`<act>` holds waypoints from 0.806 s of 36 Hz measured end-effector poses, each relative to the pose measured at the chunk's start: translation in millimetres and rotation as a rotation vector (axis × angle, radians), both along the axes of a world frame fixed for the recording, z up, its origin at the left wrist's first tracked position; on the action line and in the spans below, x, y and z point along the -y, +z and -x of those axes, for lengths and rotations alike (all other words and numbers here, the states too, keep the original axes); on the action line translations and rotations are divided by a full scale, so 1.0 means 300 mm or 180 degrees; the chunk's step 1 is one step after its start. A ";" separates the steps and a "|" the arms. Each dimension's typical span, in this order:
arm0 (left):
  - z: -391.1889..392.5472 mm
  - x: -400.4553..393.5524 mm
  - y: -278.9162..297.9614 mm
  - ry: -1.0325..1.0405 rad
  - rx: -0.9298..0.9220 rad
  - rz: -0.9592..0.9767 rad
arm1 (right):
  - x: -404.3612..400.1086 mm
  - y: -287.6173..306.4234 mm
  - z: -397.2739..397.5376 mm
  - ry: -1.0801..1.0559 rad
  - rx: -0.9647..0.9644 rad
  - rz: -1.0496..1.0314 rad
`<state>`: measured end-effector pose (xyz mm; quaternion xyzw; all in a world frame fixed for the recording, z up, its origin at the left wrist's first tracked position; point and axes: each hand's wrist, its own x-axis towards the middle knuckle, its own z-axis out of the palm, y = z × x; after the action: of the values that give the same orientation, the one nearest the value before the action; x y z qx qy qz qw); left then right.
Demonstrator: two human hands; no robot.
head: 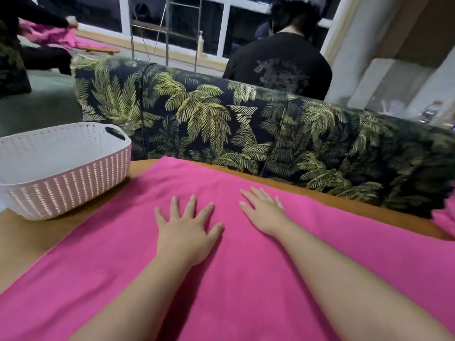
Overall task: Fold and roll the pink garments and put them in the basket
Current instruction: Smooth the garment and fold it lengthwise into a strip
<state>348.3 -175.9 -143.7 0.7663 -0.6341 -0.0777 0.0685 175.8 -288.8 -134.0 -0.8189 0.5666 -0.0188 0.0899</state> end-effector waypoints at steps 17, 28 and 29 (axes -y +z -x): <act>0.010 -0.002 0.027 0.0309 0.0058 -0.0001 | -0.011 0.061 0.339 -0.0836 -0.0116 0.0156; 0.371 -0.015 0.065 -0.0882 -0.0010 0.0110 | -0.387 0.048 0.700 -0.1914 -0.0184 -0.0437; 0.379 -0.011 0.048 -0.0935 0.0071 0.0105 | -0.398 0.044 0.726 -0.1957 -0.0213 -0.0436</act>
<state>234.6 -172.5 -129.2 0.6648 -0.7413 -0.0679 0.0620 -42.0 -169.4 -120.7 -0.6015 0.7901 0.0200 0.1163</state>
